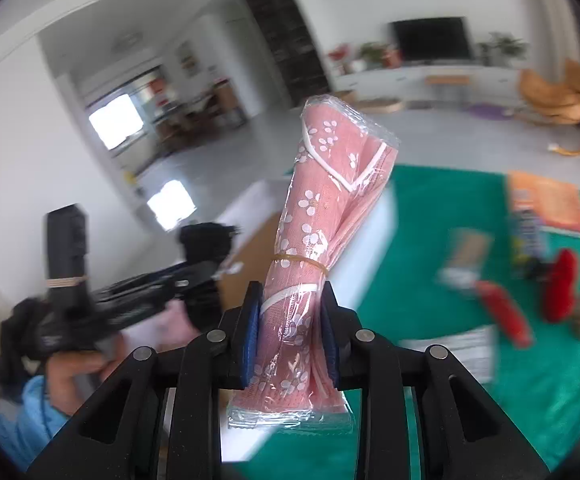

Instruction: Organize soft objects

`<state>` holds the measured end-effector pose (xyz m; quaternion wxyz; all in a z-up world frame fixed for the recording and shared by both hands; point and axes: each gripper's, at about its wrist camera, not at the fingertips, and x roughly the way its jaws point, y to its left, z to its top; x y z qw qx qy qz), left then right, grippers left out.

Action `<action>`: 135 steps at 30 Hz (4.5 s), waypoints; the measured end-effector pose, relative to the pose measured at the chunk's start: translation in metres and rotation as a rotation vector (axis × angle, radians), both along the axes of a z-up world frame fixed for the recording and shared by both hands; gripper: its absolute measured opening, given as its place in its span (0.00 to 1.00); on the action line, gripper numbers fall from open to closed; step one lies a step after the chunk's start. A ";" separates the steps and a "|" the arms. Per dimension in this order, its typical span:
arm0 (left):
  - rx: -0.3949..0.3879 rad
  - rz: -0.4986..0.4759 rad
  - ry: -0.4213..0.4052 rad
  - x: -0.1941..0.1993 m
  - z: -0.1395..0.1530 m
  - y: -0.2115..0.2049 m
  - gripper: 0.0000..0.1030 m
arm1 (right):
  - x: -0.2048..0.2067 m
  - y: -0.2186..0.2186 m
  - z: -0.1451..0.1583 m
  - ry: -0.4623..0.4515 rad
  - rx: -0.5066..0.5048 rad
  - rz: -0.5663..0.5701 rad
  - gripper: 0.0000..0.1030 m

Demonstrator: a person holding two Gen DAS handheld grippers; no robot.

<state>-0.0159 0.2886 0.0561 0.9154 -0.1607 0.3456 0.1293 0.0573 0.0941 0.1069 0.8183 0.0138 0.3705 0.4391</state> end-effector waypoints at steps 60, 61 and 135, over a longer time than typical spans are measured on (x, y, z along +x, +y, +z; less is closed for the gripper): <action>0.058 -0.477 0.210 0.090 -0.146 -0.262 0.99 | 0.153 -0.402 -0.157 0.077 -0.188 -0.886 0.60; 0.068 -0.476 0.213 0.091 -0.149 -0.263 0.99 | 0.148 -0.408 -0.161 0.097 -0.158 -0.901 0.60; 0.159 -0.494 0.190 0.115 -0.176 -0.278 1.00 | 0.073 -0.369 -0.203 0.068 -0.436 -0.991 0.83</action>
